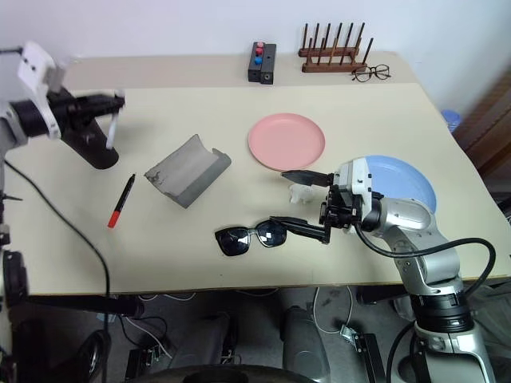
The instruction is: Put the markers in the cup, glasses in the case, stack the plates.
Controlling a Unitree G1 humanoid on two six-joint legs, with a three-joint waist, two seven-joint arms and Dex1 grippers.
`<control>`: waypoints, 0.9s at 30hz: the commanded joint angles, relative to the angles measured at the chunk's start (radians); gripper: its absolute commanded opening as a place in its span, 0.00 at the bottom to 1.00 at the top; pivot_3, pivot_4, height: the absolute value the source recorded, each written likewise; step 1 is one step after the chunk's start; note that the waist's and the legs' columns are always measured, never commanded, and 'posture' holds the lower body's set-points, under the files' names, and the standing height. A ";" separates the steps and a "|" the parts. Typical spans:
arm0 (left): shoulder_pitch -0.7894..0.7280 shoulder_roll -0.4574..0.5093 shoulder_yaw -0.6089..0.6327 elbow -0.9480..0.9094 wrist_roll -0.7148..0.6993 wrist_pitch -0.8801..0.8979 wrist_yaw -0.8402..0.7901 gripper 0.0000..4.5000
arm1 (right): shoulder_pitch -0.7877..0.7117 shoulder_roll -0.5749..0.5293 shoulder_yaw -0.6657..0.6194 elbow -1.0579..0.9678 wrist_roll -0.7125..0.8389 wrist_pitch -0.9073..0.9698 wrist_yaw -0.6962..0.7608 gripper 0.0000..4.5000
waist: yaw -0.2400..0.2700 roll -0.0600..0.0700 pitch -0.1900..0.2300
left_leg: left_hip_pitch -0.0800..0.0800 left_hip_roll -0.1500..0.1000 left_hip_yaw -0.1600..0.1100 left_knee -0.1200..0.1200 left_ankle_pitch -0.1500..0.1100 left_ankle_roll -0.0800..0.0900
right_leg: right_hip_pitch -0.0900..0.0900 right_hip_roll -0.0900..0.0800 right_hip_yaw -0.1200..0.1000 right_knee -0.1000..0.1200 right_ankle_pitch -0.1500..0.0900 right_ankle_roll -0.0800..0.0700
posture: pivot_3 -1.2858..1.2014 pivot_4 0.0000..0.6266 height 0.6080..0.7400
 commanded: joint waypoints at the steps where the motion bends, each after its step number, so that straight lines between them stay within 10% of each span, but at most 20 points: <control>1: -0.091 0.002 0.071 0.180 0.050 -0.274 0.142 0.01 | -0.021 -0.001 -0.017 -0.008 0.004 -0.017 -0.007 1.00 | 0.001 0.000 0.000 | 0.000 0.000 0.000 0.000 0.000 0.000 | 0.000 0.000 0.000 0.000 0.000 0.000 | 0.52 0.24 1.00; 8: -0.169 0.026 0.124 0.489 0.064 -0.568 0.256 0.01 | -0.023 -0.006 -0.024 -0.008 0.007 -0.007 -0.021 1.00 | 0.005 0.000 0.000 | 0.000 -0.001 0.001 0.000 0.000 0.001 | 0.000 0.000 0.000 -0.001 0.000 0.000 | 0.52 0.24 1.00; 24: -0.073 -0.053 0.254 0.642 -0.048 -0.651 0.237 0.01 | -0.026 -0.021 -0.038 -0.026 0.017 0.008 -0.048 1.00 | 0.000 -0.001 0.000 | -0.001 -0.001 0.000 0.001 -0.001 0.003 | 0.000 0.001 -0.001 0.000 0.000 0.001 | 0.52 0.24 1.00; 27: -0.059 -0.062 0.253 0.614 -0.053 -0.650 0.226 0.29 | -0.028 -0.021 -0.041 -0.026 0.017 0.013 -0.050 1.00 | 0.003 -0.001 -0.001 | -0.001 -0.001 0.000 0.001 -0.001 0.003 | 0.000 0.001 -0.001 0.000 0.000 0.001 | 0.52 0.24 1.00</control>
